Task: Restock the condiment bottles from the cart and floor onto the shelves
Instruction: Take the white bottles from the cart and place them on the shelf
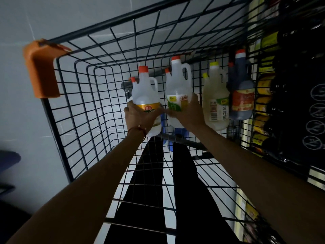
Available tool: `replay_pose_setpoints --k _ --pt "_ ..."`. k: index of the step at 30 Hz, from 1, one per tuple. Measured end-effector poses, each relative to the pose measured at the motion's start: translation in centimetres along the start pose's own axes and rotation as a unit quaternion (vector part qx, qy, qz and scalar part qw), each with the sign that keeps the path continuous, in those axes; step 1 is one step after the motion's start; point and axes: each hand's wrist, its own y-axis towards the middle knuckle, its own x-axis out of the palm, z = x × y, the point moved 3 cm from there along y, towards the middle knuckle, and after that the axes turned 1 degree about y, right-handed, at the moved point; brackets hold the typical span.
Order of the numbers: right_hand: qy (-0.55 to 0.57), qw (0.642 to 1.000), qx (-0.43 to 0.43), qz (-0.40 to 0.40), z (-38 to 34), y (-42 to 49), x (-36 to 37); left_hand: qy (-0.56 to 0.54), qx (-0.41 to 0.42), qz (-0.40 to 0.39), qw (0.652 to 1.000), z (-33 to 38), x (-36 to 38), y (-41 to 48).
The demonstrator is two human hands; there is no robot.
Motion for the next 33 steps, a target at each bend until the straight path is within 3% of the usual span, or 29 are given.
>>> replay_pose_setpoints --k 6,11,23,33 --pt "0.037 0.999 0.015 0.019 0.1 -0.1 0.6 -0.011 -0.009 0.019 1.0 0.3 0.2 -0.6" --pt "0.064 0.996 0.044 -0.031 1.3 -0.6 -0.6 0.02 -0.013 0.021 1.0 0.0 -1.1 -1.0" --pt "0.218 0.971 0.053 -0.085 1.7 -11.2 -5.5 0.035 0.035 -0.032 0.998 2.2 -5.8 -8.5" --pt "0.302 0.953 0.013 -0.013 0.2 -19.7 -10.6 0.025 0.172 -0.107 0.979 6.7 -10.3 -16.1"
